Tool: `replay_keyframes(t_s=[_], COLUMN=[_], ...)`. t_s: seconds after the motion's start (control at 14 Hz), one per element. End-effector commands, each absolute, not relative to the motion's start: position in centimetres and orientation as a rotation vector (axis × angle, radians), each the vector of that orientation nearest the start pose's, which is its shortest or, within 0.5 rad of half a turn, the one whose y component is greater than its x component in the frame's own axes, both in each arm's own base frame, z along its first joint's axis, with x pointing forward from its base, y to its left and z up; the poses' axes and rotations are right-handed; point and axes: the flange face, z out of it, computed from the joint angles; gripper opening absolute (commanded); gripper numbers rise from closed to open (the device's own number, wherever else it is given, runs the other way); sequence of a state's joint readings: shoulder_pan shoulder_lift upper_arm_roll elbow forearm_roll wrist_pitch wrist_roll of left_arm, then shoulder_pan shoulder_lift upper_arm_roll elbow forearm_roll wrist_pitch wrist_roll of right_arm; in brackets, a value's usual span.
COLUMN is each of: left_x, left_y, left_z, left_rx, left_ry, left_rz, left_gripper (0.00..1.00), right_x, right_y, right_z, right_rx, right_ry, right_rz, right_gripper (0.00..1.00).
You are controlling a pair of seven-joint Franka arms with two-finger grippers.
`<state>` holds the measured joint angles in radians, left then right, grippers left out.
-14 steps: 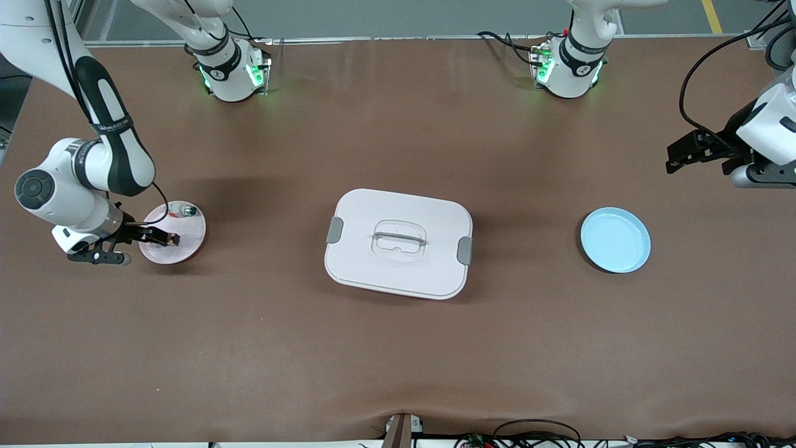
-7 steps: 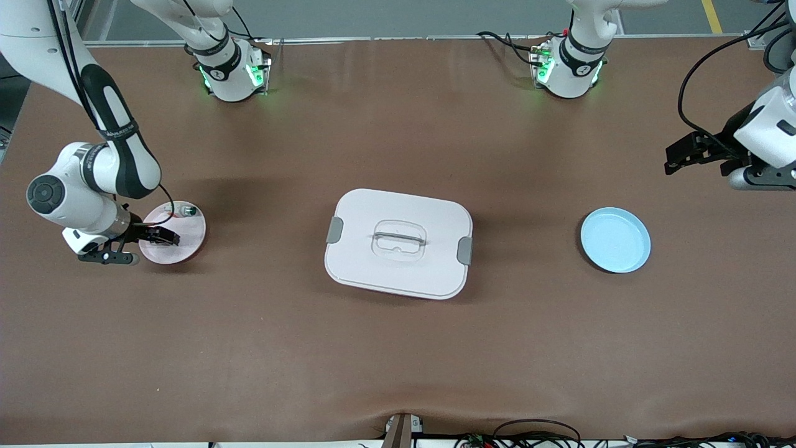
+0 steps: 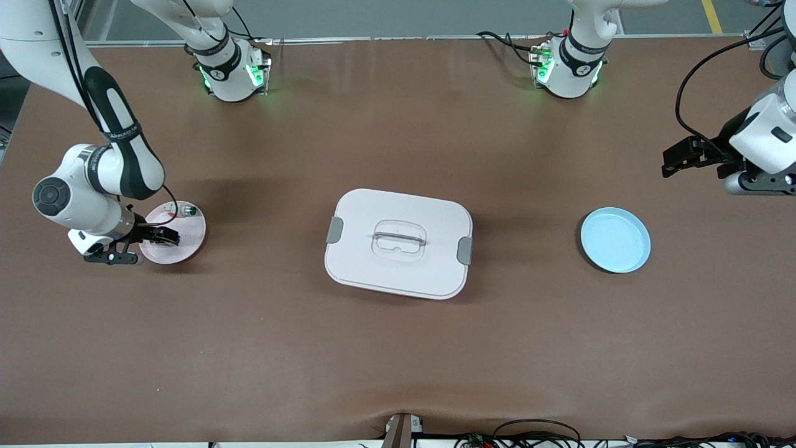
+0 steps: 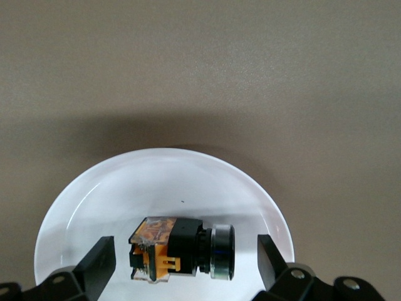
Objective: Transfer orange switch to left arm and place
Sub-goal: 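Close the right gripper on the orange switch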
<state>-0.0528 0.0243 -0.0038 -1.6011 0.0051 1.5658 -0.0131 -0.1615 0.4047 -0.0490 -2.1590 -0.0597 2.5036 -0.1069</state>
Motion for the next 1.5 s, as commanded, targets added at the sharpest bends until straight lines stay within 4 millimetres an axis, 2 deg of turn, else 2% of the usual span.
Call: replay_keyframes(t_s=[0.0, 0.86, 1.14, 1.43], left_x=[55.8, 55.8, 55.6, 55.0], left_y=[-3.0, -4.7, -7.1, -8.7], left_z=[59.9, 60.0, 62.4, 62.9], left_rx=[-3.132, -3.214, -3.218, -3.332], left_ry=[0.103, 0.126, 0.198, 0.221], left_rz=[0.096, 0.1, 0.049, 0.101], left_gripper=[1.0, 1.0, 1.0, 1.0], right_x=[54.3, 53.8, 54.1, 54.1], right_y=[-11.4, -11.2, -11.2, -11.3], right_z=[19.3, 18.1, 17.6, 17.7], right_rx=[-3.176, -3.173, -3.175, -3.175], right_ry=[0.085, 0.082, 0.081, 0.081], right_rz=[0.128, 0.135, 0.12, 0.118], right_gripper=[1.0, 1.0, 1.0, 1.0])
